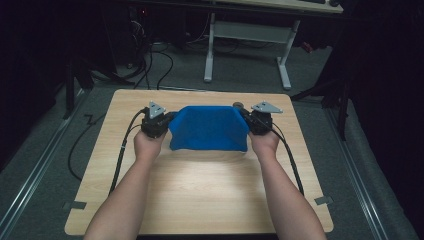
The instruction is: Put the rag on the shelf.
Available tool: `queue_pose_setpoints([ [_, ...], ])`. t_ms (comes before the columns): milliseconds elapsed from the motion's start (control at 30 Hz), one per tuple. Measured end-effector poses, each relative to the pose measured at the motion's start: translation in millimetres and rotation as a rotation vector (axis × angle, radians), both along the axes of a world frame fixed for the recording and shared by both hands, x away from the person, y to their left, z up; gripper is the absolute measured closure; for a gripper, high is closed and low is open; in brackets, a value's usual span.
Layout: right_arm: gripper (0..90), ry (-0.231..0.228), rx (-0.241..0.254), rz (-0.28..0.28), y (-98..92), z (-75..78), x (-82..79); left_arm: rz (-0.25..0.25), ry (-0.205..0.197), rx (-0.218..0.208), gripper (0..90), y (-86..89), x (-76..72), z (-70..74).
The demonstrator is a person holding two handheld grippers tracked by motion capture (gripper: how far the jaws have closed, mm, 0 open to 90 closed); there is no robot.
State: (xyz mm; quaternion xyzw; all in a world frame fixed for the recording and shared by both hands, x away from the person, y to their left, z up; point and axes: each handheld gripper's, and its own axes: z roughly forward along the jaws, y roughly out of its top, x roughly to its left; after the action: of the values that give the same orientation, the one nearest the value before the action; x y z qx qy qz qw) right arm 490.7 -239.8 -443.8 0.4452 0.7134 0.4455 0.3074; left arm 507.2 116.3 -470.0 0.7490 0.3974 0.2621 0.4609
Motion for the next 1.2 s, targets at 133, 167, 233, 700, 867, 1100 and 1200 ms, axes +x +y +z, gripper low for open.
queue_pose_setpoints([
  [133,88.1,0.006,0.006,-0.003,-0.1,-4.7,-0.5,-0.003,0.018,-0.007,87.7,0.6,-0.4,-6.7],
  [167,88.0,0.019,0.012,-0.004,-1.3,-9.1,-0.9,-0.007,0.034,-0.004,87.7,0.9,-0.4,-11.3],
  [233,88.0,0.024,0.014,-0.004,-1.9,-11.6,-1.0,-0.008,0.042,-0.002,87.7,1.0,-0.5,-13.8],
  [700,87.7,0.081,0.007,-0.009,-4.9,-37.2,-1.5,-0.016,0.084,-0.001,87.0,1.9,-5.7,-33.5],
  [867,83.6,0.101,0.012,-0.011,-5.6,-42.4,-1.7,-0.019,0.090,-0.031,81.9,3.6,-7.1,-35.2],
  [1100,73.3,0.079,0.017,-0.033,-10.1,-32.8,-5.3,-0.005,0.095,-0.049,68.9,10.8,-8.0,-29.9],
  [1200,72.1,0.079,0.014,-0.041,-13.8,-29.8,-6.8,0.017,0.090,-0.040,64.1,15.1,-9.7,-29.0],
])
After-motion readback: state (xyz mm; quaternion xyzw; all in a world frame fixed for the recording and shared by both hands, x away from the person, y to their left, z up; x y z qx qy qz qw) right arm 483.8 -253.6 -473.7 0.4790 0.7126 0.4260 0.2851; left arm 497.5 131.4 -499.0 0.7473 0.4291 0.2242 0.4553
